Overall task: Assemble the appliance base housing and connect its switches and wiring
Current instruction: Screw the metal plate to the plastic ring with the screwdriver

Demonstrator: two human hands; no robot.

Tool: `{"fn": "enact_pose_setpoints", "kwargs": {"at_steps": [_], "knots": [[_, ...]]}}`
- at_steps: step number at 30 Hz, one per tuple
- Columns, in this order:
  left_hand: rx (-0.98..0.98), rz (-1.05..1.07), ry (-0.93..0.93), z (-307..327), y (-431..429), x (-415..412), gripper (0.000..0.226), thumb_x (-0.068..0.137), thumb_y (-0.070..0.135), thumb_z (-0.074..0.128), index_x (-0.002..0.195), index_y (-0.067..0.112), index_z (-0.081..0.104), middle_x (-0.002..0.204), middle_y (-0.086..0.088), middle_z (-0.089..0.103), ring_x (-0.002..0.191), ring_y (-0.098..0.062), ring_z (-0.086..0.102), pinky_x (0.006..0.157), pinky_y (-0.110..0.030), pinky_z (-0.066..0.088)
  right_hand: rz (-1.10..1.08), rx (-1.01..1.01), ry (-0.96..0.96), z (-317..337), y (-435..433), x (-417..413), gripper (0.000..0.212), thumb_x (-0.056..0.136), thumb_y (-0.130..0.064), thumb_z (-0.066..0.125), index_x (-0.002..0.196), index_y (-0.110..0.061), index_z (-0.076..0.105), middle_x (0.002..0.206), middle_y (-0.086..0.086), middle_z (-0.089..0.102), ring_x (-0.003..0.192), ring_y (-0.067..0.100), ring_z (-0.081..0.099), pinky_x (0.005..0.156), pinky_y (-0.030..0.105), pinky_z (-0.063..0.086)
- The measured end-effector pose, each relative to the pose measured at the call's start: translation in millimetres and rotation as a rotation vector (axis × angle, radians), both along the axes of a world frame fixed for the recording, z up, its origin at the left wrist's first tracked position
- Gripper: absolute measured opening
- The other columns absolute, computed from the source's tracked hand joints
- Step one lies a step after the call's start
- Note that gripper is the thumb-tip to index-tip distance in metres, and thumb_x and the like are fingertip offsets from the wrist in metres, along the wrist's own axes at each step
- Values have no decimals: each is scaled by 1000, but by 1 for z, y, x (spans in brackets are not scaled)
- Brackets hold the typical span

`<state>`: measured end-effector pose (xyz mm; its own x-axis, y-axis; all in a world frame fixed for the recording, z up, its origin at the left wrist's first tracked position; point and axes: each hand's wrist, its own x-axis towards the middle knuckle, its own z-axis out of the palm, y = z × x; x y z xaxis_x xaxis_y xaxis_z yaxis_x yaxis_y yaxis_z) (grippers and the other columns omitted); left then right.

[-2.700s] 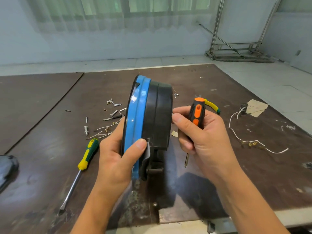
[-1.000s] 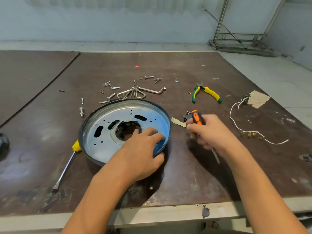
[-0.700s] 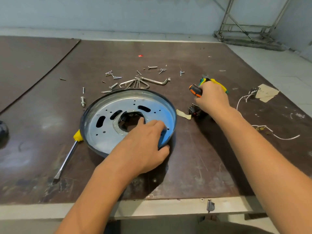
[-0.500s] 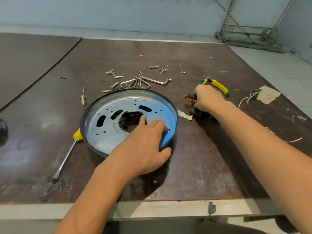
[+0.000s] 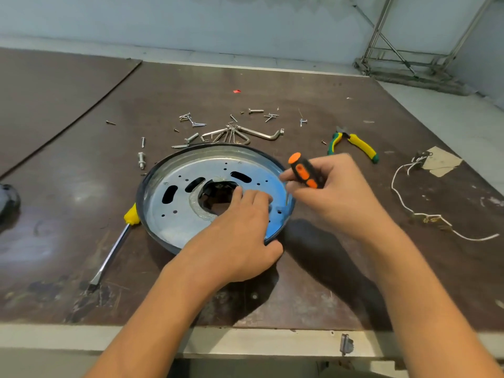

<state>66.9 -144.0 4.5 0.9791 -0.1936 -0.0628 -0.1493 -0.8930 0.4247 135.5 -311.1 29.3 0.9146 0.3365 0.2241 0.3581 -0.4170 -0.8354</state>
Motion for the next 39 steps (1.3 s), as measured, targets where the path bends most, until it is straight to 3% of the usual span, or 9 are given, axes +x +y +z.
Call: {"fn": "enact_pose_setpoints", "kwargs": {"at_steps": [4, 10, 14, 17, 24, 29, 32, 35, 39], "knots": [[2, 4, -2, 0, 1, 0, 60, 88, 42, 58, 138, 24, 31, 143, 5, 32, 145, -26, 23, 110, -42, 40, -38, -197, -107, -16, 8, -3, 8, 74, -6, 75, 74, -14, 76, 66, 10, 67, 61, 18, 59, 58, 38, 49], [22, -6, 7, 3, 0, 1, 48, 87, 41, 56, 131, 25, 41, 138, 3, 37, 146, -25, 14, 106, -43, 43, -27, -308, -235, -11, 5, -4, 18, 74, -13, 77, 62, -20, 66, 52, -6, 53, 55, 7, 50, 48, 18, 39], [9, -19, 38, 4, 1, -1, 52, 89, 40, 56, 136, 26, 40, 146, 0, 32, 151, -27, 1, 112, -46, 35, -27, -386, -255, -10, 6, -3, 7, 76, -19, 78, 72, -20, 72, 62, -4, 64, 62, 12, 59, 59, 40, 53], [-18, -42, 57, 4, 2, -1, 58, 88, 39, 57, 143, 30, 38, 153, 1, 28, 152, -28, -2, 116, -48, 29, 13, -493, -259, -7, 7, -3, 7, 80, -27, 75, 76, -22, 74, 64, -4, 64, 64, 13, 59, 60, 42, 54], [3, -48, 38, 5, 2, -1, 58, 89, 44, 57, 141, 26, 42, 150, -1, 34, 152, -25, 5, 119, -49, 28, 53, -568, -254, -4, 1, 0, 13, 84, -37, 71, 86, -24, 74, 95, -7, 56, 81, 11, 56, 69, 36, 49], [-187, -6, 133, 11, 4, -2, 85, 80, 81, 33, 146, 27, 39, 156, 4, 31, 152, -16, 5, 116, -43, 27, -69, -434, -222, -8, -5, 8, 11, 88, -31, 71, 85, -21, 70, 90, -3, 57, 78, 9, 56, 67, 30, 45], [-358, 31, 64, 13, 9, 3, 47, 101, 53, 32, 134, 27, 54, 137, 3, 52, 133, -6, 33, 104, -25, 29, -86, -357, -123, -13, -7, 12, 8, 88, -31, 71, 91, -24, 68, 78, -7, 63, 71, 8, 58, 64, 28, 46], [-137, 18, -10, 12, 10, 6, 33, 103, 32, 43, 134, 36, 56, 135, 5, 51, 130, -12, 40, 107, -34, 37, -94, -234, -57, -20, -2, 13, 15, 90, -27, 70, 100, -33, 60, 77, -13, 61, 69, 1, 58, 62, 22, 42], [134, -16, -109, 14, 4, 15, 37, 98, 33, 53, 133, 47, 53, 124, 1, 51, 118, -22, 43, 98, -45, 42, -102, -195, 30, -23, -2, 16, 20, 90, -26, 70, 77, -29, 55, 62, -8, 52, 56, 12, 51, 58, 29, 41]]}}
